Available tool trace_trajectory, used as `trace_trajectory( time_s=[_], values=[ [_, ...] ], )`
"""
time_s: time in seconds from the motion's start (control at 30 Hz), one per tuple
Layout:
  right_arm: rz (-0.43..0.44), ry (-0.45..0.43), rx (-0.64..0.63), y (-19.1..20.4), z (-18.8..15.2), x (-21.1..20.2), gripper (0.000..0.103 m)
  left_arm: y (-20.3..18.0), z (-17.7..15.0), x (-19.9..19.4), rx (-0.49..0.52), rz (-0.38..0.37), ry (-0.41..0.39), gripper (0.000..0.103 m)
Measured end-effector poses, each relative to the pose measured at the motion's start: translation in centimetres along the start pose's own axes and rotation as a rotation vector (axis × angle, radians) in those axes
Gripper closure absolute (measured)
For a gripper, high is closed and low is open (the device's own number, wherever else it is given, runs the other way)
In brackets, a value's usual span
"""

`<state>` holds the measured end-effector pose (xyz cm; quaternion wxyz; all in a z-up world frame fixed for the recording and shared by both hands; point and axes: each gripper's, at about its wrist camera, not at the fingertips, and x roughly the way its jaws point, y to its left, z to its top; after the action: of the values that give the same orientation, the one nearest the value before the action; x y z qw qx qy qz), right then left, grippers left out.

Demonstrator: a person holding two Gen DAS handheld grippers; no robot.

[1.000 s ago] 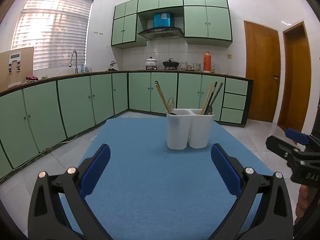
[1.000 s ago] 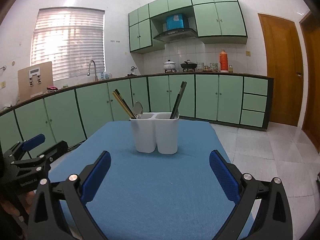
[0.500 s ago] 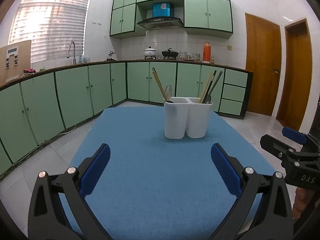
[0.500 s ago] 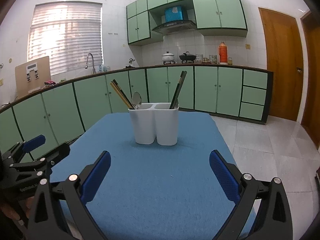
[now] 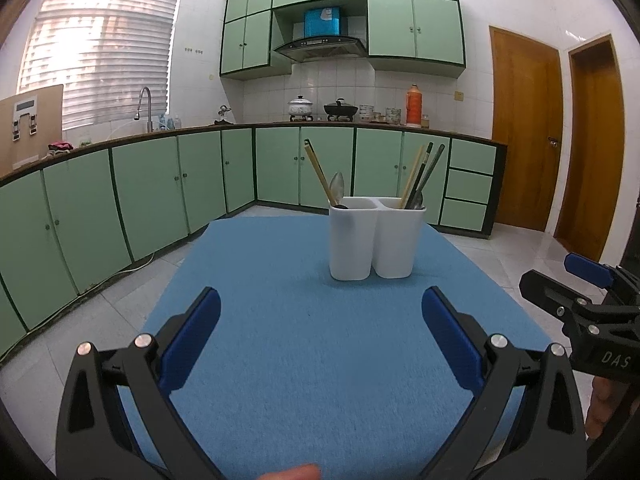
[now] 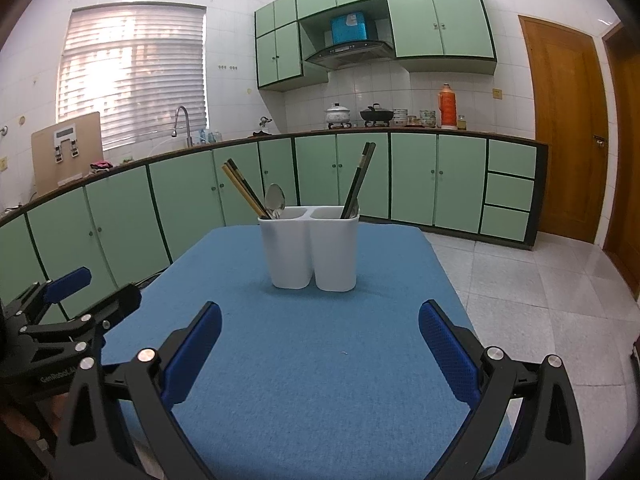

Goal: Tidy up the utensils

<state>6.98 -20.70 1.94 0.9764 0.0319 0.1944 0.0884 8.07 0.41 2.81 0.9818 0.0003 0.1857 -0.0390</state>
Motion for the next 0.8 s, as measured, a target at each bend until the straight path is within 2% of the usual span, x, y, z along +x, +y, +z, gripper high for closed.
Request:
trace_trajectory(
  time_s=[0.8],
  values=[
    [0.0, 0.0, -0.001, 0.07, -0.07, -0.08, 0.006, -0.2, 0.16, -0.14, -0.006, 0.004, -0.004, 0.005]
  ],
)
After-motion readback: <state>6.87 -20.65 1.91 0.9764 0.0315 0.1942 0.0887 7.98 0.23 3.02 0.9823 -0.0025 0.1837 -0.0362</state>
